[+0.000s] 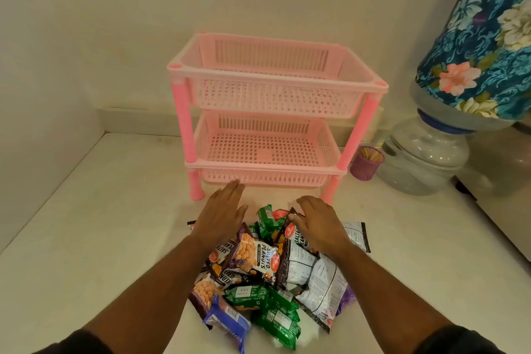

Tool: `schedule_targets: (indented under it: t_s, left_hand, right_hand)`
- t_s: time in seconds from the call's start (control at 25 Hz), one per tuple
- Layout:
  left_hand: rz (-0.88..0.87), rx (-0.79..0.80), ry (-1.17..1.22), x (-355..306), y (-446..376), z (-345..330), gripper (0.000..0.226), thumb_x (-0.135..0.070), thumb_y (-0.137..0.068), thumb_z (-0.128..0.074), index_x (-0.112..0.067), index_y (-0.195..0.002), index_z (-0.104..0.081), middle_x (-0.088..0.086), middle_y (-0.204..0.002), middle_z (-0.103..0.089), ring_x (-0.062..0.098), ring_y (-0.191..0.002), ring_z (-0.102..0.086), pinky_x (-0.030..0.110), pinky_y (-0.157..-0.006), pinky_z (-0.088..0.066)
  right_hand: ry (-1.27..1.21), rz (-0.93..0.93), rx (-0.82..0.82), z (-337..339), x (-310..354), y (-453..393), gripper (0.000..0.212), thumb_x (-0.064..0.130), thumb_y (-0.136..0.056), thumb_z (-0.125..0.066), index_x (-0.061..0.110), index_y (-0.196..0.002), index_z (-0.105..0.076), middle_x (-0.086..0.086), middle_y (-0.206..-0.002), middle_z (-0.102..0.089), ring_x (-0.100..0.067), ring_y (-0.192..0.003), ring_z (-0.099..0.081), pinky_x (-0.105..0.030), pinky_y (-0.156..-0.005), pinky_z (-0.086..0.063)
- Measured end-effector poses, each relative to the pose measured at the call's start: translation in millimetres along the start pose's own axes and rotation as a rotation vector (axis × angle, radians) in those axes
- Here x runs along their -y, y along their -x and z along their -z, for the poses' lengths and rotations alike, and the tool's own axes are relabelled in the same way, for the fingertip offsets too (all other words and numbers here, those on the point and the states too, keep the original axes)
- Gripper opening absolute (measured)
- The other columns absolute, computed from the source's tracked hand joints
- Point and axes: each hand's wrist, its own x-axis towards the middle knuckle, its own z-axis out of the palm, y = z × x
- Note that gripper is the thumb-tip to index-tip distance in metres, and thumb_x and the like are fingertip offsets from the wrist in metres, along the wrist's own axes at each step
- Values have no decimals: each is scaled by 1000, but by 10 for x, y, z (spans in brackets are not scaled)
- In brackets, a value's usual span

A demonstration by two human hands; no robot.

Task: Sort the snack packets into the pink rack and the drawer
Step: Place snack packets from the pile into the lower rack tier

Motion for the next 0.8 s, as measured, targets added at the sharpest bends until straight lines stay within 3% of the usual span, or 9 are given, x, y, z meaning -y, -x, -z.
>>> schedule_targets:
  t_s: [0.12, 0.28, 0.48, 0.6, 0.8]
  left_hand:
    - [-20, -59, 25, 55, 83, -1, 34, -32, -98, -50, -14, -127, -55, 2, -126, -55, 21, -110, -55, 38, -89, -49]
    - [-24, -39, 21, 95, 183, 14, 13, -30, -98, -53, -18, -97, -56, -3, -99, -52, 15, -85, -48, 34, -74, -46]
    - [-77, 28, 25, 146, 316, -7, 14, -24, -96, -56, -15, -87, -63, -3, -89, -53, 15, -81, -47, 34, -73, -46]
    - [-74, 63, 25, 154, 376, -6, 19, -26, -95, -55, -15, -87, -68, -4, -86, -55, 14, -82, -49, 29, -71, -44]
    - [-55, 113, 67, 163, 434, 44, 30, -36, -96, -47, -21, -99, -73, -7, -89, -58, 10, -83, -56, 23, -70, -41]
  right_hand:
    - [-18, 5, 38, -47, -21, 64, 61, 64, -96, -32, 19, -135, -49, 2, -127, -52, -19, -112, -50, -38, -92, -44]
    - [-64, -14, -9, -100, -22, 87, 54, 65, -92, -45, 22, -123, -50, 5, -115, -50, -15, -103, -48, -35, -85, -43]
    - [33, -19, -61, -114, -5, 82, 35, 57, -93, -52, 24, -104, -47, 7, -98, -44, -16, -88, -42, -32, -75, -38]
    - [-16, -26, -13, -137, -21, 75, 31, 49, -95, -55, 20, -105, -49, 4, -98, -45, -18, -87, -45, -34, -72, -43]
    - [-75, -2, 154, -108, -114, 68, 44, 56, -87, -59, 22, -112, -47, 4, -103, -44, -16, -90, -44, -36, -76, -44]
